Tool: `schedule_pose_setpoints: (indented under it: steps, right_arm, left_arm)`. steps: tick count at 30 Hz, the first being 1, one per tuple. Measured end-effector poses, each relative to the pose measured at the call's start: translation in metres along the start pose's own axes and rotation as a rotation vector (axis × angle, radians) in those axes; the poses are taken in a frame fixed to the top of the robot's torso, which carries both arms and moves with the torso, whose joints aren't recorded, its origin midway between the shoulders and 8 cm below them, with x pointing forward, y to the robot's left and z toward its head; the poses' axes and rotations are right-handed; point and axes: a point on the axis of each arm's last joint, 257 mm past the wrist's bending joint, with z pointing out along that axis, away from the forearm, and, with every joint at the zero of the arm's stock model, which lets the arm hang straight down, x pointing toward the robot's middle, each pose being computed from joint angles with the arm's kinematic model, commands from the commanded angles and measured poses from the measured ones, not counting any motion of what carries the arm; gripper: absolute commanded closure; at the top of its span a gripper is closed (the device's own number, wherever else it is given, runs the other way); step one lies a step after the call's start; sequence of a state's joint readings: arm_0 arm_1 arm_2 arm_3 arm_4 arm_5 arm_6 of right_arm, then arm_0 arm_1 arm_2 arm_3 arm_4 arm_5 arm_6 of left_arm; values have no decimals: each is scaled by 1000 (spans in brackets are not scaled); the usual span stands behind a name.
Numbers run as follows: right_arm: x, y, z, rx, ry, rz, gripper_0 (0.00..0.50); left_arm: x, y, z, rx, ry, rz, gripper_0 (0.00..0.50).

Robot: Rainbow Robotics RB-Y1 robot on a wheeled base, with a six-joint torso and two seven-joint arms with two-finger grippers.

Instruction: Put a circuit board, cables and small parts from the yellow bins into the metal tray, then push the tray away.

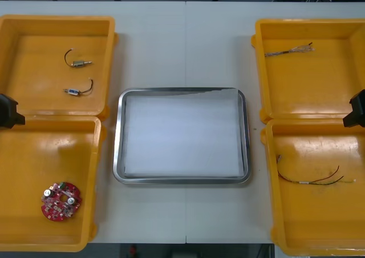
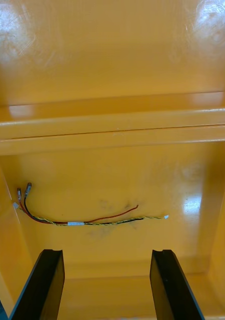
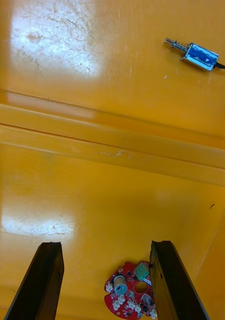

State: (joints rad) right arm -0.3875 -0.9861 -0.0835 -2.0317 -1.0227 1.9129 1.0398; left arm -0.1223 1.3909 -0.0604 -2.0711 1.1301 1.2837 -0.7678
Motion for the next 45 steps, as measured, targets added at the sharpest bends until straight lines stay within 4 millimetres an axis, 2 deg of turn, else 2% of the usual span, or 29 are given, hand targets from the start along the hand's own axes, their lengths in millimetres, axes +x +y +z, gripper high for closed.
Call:
schedule_pose_setpoints:
  steps: [5, 9, 13, 18, 24, 30, 35, 41, 45]
  right_arm:
    - [1, 0, 0, 0, 2, 0, 0]
    - [15, -5, 11, 8, 42, 6, 0]
    - [22, -5, 16, 13, 63, 0, 0]
    - [25, -3, 18, 9, 70, -12, 0]
    - [25, -2, 18, -6, 71, -268, 0]
    - [22, 2, 25, -36, 40, -367, 0]
    - [26, 3, 38, -64, 7, -581, 0]
    - [36, 3, 54, -91, -9, -644, 0]
    - [38, 7, 62, -110, -51, -853, 0]
  left_arm:
    - [0, 0, 0, 0, 0, 0, 0]
    - [0, 0, 0, 0, 0, 0, 0]
    - [11, 4, 6, -6, 25, -3, 0]
    - [15, 2, 9, 2, 29, -2, 0]
    - [23, 5, 13, -1, 49, -7, 0]
    - [50, 19, 23, -24, 108, -25, 0]
    - [66, 24, 28, -32, 141, -31, 0]
    - [77, 16, 26, -19, 154, -7, 0]
    - [85, 7, 25, -6, 162, 23, 0]
